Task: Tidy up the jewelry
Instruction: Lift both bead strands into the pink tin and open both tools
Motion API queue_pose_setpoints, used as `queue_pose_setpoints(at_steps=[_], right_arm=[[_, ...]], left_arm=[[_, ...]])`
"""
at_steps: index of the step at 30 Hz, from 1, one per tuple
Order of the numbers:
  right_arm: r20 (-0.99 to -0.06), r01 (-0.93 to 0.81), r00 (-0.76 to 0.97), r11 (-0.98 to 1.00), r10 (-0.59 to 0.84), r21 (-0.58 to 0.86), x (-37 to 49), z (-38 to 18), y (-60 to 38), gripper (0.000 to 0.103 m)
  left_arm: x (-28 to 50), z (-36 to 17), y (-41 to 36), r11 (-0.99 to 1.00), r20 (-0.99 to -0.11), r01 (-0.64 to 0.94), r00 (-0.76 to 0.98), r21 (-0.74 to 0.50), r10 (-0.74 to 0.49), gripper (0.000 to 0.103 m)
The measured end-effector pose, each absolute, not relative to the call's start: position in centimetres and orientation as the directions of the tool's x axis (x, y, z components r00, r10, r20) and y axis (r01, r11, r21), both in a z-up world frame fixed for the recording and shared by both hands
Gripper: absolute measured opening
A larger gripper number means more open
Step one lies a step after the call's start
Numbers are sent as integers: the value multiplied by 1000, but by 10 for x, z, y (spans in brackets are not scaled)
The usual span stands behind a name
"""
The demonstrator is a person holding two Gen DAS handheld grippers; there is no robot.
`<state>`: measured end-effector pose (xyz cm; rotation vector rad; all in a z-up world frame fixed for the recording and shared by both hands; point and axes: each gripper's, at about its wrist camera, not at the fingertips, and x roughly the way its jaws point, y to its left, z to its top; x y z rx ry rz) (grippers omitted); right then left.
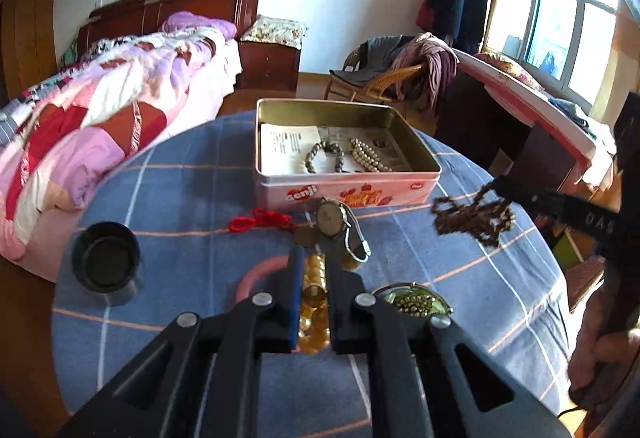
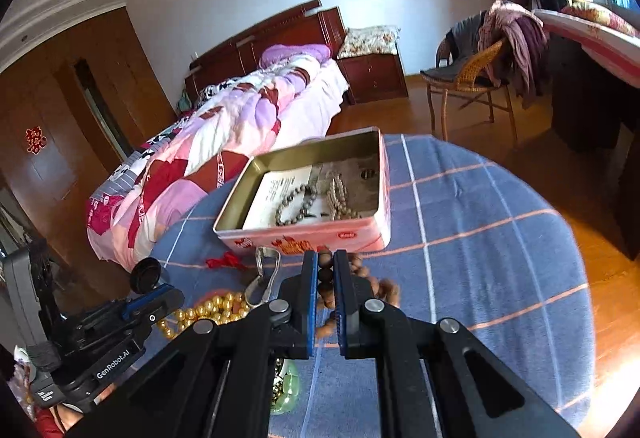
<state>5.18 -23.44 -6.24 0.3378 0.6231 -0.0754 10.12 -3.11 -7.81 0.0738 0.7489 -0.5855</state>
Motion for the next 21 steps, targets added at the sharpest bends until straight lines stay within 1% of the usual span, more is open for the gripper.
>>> queue_pose_setpoints(at_steps=[6,13,14,15,19,21], right_arm=[[-556,168,831,944,19,283,38,-46,-233,7],[-501,142,865,956,6,258,20,-18,-225,7],[-496,139,868,957,6,256,19,-15,-224,7],[-491,137,871,958,5,252,18,-11,-223,7],[-469,119,883,964,6,237,17,2,-221,7],[-464,118,886,965,4,233,20,6,-222,7]], left_arm=[[95,-66,-23,839,-638,518,593,-165,-491,11],[82,-34,-16,827,-576,535,627,-170,-524,11],[81,-30,-15,824,-567,539,629,-176,-532,10],[80,-26,-15,821,-556,542,633,-179,-539,6],[81,-7,-14,811,-525,555,641,-186,-560,6],[82,-1,-15,815,-511,553,657,-171,-553,6]])
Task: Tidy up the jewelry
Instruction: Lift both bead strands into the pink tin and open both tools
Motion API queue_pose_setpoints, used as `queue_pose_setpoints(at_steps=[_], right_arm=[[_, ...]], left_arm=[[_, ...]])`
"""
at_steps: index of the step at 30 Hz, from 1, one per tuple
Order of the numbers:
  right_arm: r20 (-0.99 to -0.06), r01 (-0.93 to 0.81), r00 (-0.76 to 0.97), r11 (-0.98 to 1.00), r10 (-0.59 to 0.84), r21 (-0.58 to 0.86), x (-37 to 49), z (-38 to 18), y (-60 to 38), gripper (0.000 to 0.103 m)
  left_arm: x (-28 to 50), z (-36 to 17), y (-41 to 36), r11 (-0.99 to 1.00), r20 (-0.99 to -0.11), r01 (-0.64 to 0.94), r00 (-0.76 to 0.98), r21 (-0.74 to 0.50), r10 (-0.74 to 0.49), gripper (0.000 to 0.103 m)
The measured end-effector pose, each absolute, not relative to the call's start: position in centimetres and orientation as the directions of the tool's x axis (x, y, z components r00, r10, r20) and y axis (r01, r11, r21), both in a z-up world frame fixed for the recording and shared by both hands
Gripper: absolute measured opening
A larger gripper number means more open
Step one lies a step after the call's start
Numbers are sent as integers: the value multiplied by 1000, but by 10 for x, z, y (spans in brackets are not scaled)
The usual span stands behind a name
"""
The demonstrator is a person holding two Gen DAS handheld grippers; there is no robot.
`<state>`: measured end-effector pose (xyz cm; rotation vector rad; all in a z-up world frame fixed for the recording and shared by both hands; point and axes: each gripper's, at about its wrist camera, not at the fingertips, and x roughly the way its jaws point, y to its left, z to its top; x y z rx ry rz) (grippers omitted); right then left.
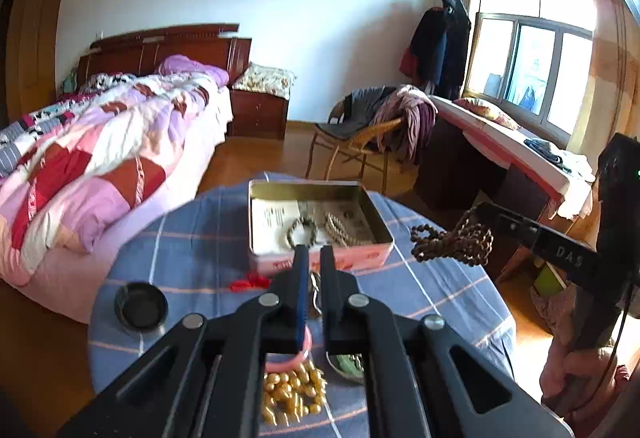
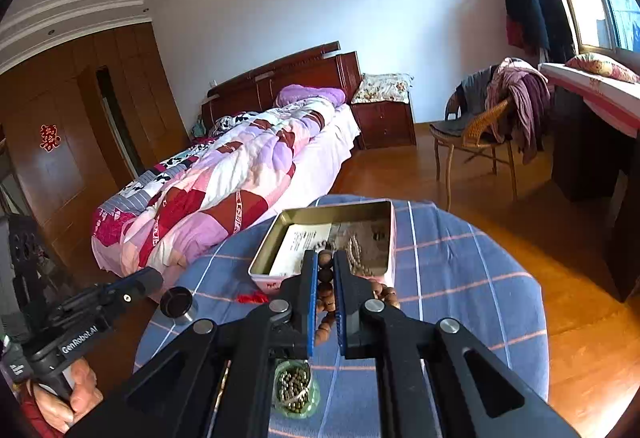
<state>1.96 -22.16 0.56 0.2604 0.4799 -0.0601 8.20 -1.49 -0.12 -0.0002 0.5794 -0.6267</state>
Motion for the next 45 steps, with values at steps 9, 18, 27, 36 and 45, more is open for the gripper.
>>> queue_pose_setpoints(at_steps=[9,18,27,36,45], right_arm=[[-502,127,865,959,19,254,17,-11,-221,7],[-526,115,849,957,45,267,10,-25,-212,7],[-515,109,856,960,42,259,7,-18,-209,7],[-500,107,865,962,35,252,12,-10,-213,7],[-449,92,893,965,29,245,38,11,-224,7]], left_arm=[[90,-43,-5,853,-640,506,616,-125,-459,95],[80,-120,-16,895,-802,441,514,-57,-305,84],[69,-127,-28,882,-812,470,509,-16,-286,20],[68,-80,-12,848,-704,511,550,-141,-449,12],[100,-17,-33,810,-573,562,612,-169,-545,12]])
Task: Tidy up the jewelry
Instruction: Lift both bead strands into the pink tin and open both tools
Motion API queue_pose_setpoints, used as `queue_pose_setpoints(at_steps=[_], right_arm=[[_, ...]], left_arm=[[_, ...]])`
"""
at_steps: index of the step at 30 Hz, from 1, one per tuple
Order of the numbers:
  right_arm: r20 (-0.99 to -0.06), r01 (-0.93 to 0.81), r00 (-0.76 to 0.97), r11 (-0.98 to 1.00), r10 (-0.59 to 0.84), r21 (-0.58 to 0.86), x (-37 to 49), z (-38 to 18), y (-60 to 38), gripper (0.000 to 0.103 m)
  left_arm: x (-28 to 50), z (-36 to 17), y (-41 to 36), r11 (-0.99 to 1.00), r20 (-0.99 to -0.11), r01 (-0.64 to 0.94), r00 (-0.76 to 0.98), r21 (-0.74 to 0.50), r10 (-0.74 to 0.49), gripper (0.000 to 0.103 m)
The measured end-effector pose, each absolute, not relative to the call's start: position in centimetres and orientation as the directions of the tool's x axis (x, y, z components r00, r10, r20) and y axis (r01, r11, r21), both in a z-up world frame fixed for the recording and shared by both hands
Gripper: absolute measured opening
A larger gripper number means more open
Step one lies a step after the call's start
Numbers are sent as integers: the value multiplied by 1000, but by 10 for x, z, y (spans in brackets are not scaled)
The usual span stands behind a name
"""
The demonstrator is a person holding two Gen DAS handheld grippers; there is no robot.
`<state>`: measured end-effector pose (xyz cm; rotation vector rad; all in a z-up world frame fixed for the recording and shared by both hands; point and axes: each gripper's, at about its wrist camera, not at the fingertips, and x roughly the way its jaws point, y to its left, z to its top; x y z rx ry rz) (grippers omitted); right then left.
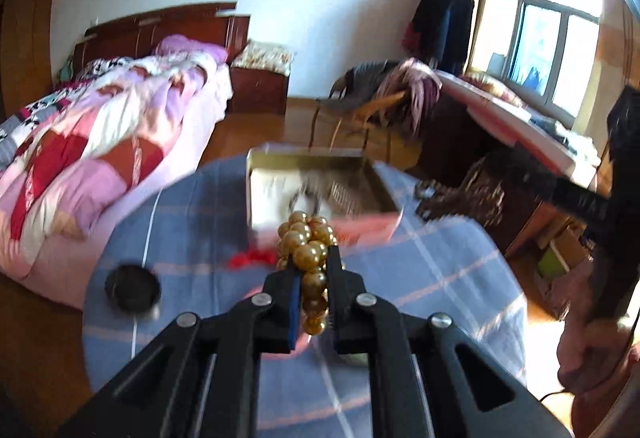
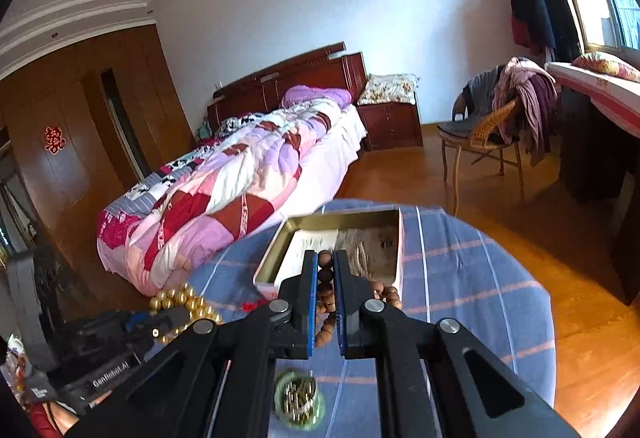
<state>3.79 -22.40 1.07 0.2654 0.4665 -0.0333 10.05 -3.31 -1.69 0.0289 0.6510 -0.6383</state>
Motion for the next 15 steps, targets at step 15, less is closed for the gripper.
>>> queue_pose_setpoints(at_steps=[15], right_arm=[[-471,111,882,957,30,269,164,-13,-247,7]], left_arm=[[197,-21,-102,832,-549,529,651,-167,-524,12]])
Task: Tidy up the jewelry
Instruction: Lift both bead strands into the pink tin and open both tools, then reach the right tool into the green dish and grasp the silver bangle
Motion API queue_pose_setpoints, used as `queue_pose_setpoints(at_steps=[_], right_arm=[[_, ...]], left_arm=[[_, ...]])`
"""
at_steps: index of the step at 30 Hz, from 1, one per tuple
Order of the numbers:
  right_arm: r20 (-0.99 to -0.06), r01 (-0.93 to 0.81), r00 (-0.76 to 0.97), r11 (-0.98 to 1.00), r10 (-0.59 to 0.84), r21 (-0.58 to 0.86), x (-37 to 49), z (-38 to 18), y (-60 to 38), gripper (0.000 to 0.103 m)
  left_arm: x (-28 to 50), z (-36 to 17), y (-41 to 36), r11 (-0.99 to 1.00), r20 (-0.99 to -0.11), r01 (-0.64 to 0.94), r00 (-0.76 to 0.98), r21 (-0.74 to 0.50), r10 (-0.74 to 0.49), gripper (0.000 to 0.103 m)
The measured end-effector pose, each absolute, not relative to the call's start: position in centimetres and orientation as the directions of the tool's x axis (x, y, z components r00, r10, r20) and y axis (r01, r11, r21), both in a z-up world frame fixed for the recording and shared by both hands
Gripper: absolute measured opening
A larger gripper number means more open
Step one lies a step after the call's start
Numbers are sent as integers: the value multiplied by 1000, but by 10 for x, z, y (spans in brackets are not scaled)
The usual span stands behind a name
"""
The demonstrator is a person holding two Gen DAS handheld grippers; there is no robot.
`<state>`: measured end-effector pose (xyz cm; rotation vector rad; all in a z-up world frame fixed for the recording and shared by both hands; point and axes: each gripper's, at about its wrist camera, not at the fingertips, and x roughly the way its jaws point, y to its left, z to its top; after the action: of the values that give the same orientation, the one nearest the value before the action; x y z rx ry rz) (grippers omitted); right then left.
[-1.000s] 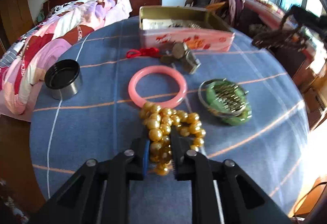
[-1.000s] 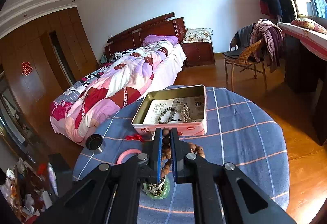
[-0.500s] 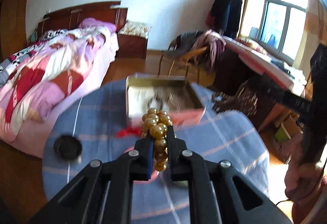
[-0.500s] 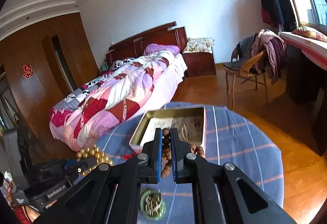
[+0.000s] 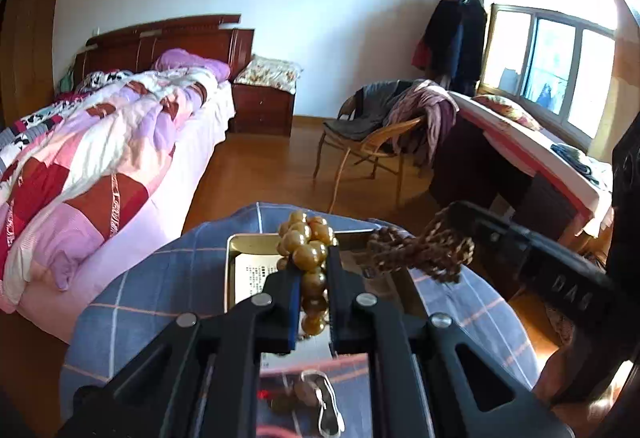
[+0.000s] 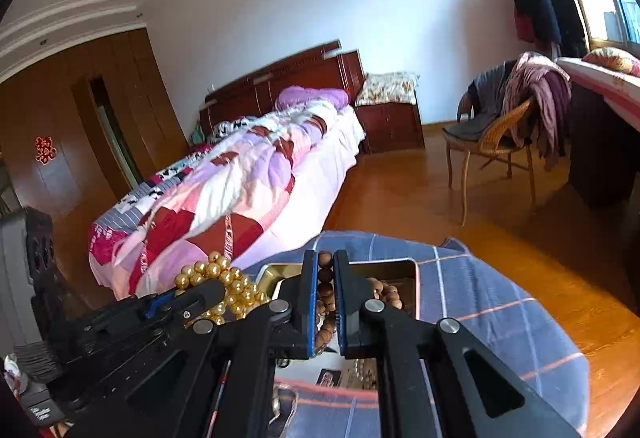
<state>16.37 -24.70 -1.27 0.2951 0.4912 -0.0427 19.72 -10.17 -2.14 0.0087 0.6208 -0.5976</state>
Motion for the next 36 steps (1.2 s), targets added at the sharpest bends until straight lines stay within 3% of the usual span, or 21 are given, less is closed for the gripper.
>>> queue_pose_setpoints(at_steps=[11,13,14,16,18,26,31,36], right_arm=[[-557,129,827,938,78,322,215,-83,-267,8],[-575,141,816,941,66,309,216,-87,-266,15],[-584,149,809,942,57,300,216,-87,-265,20],[-601,159,798,945,47,284,213,-85,-264,57],[-581,175,814,946,17,274,201,-76,-263,71],[-541,186,841,938,1,291,148,-48,-258,71],[-522,193,853,924,10,332,105,-39,-247,71],[-527,184,849,911,43,369,63,-41,-234,71]], left_arm=[[231,-75,-136,860,-655,490,606,-140,-451,12],[232,-78,-137,874,-676,468,603,-130,-423,15],[232,-79,-138,880,-684,459,603,-123,-410,20],[230,-78,-134,896,-697,431,611,-105,-376,73],[223,-74,-131,918,-680,392,657,-61,-326,86],[188,-49,-115,926,-666,377,686,-20,-293,90],[151,-33,-105,916,-631,399,718,28,-294,99],[112,-27,-90,909,-614,413,732,54,-295,102]])
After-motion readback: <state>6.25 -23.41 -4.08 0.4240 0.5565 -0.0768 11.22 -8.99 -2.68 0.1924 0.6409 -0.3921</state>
